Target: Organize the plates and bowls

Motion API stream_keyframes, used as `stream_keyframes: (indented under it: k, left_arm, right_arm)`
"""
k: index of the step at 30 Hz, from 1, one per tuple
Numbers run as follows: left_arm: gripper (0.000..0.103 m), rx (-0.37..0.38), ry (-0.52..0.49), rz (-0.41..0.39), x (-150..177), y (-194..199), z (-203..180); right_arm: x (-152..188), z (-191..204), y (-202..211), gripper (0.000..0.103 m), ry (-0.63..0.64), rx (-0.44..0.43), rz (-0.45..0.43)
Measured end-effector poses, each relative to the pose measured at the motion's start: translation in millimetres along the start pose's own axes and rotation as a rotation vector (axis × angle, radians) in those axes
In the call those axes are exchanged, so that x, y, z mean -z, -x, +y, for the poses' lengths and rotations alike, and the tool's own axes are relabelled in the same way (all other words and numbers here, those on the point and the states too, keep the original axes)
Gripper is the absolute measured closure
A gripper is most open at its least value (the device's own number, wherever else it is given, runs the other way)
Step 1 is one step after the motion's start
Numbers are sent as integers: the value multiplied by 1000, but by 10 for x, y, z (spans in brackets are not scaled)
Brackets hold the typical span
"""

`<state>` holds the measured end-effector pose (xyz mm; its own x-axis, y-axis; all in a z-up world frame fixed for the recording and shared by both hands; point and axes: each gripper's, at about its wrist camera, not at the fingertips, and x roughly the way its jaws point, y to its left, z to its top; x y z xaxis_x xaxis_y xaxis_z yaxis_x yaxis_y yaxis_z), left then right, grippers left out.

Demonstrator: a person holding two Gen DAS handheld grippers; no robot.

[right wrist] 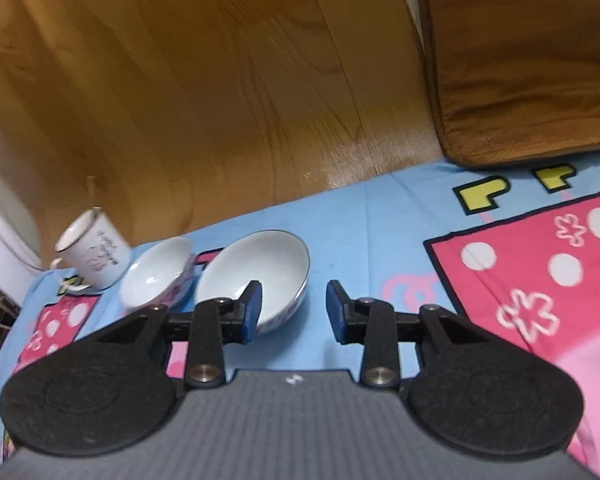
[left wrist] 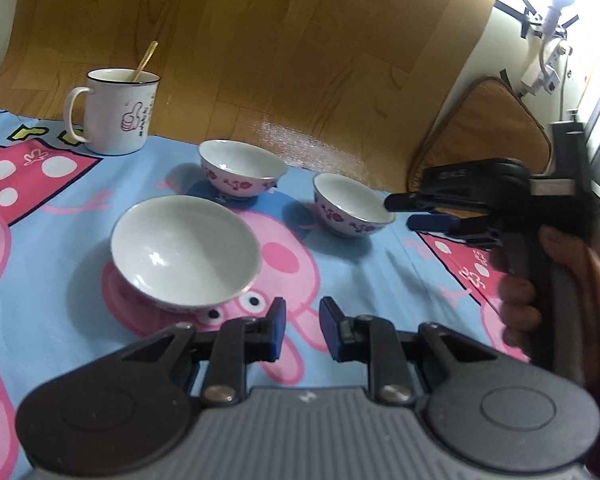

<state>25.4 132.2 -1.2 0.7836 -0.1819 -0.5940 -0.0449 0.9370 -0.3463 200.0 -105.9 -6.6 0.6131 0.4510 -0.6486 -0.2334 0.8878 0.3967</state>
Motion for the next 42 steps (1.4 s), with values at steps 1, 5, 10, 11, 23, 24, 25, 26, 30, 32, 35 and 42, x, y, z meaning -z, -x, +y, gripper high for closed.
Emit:
stream_keyframes:
  k: [1, 5, 10, 11, 23, 24, 25, 26, 30, 32, 35, 42]
  left_arm:
    - [83, -2, 3, -1, -4, -2, 8]
    - [83, -4, 8, 5, -15, -31, 16]
    - [80, 8, 23, 7, -27, -22, 1]
    - [80, 16, 24, 7, -33, -14, -15]
    - [90, 67, -34, 132, 147, -187, -398]
    - [90, 83, -27, 142, 172, -203, -416]
    - [90, 95, -29, 143, 178, -204, -454]
    - [90, 102, -43, 150, 180, -211, -518]
    - [90, 162, -91, 188, 181, -294, -848]
    - [90, 205, -92, 218, 172, -391, -996]
    - [90, 227, -114, 256, 179, -557, -1248]
    - [88, 195, -150, 276, 190, -871, -1577]
  right_arm:
    - [-15, 6, -72, 67, -13, 4, 18]
    - [3, 0, -219, 92, -44, -9, 78]
    - [135, 115, 135, 95, -44, -79, 95]
    - [189, 104, 229, 95, -41, -96, 108]
    - [894, -145, 912, 95, -113, -264, 227]
    - [933, -173, 964, 94, -116, -257, 210]
    - [957, -194, 1022, 95, -113, -250, 188]
    - [972, -215, 1081, 95, -112, -242, 169]
    - [979, -397, 1320, 95, -107, -183, 63]
    - [970, -474, 1414, 95, -86, -132, 3]
    - [985, -632, 1534, 95, -64, -61, -61]
    - [1070, -818, 1518, 93, 8, 91, -166]
